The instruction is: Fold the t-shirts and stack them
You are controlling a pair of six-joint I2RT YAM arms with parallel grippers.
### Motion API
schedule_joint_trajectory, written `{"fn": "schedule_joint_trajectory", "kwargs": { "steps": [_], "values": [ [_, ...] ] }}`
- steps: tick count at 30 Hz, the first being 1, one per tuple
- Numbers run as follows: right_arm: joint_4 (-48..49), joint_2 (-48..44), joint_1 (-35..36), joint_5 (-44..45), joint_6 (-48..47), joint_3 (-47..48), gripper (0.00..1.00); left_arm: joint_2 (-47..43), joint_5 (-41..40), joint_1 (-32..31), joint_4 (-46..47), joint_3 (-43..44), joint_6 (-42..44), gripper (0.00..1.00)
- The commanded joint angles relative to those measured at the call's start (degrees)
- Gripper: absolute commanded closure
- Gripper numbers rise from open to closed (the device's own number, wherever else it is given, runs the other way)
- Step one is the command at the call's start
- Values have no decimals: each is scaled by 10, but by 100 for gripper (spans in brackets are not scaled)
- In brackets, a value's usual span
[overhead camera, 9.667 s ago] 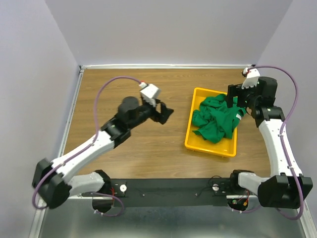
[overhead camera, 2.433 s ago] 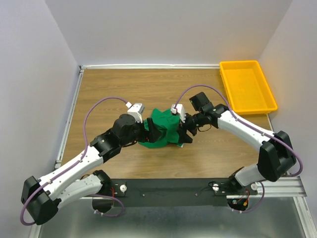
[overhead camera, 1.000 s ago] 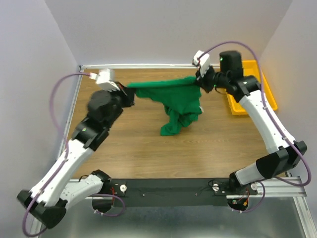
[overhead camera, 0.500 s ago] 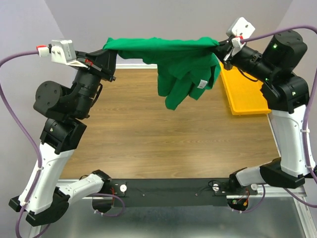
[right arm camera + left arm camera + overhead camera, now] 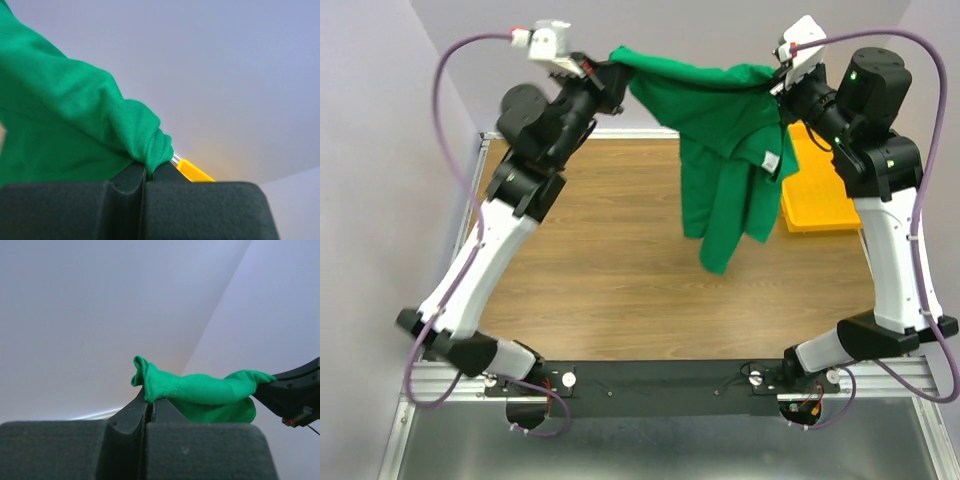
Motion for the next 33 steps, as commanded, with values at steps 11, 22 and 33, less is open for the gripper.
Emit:
{"fn": "schedule_joint_trajectory", "kwargs": {
  "steps": [11,22,33],
  "values": [
    [-11,-86,22,-382,105,-173,100,-45,57,159,-14,-49,-75,100],
    [126,151,281,-288,258,-240,19,-53,101,343,-144,-301,-50,70],
    [103,93,112,-347,193,-454,0,-128,30,413,-242,-337,-26,3]
  ]
}}
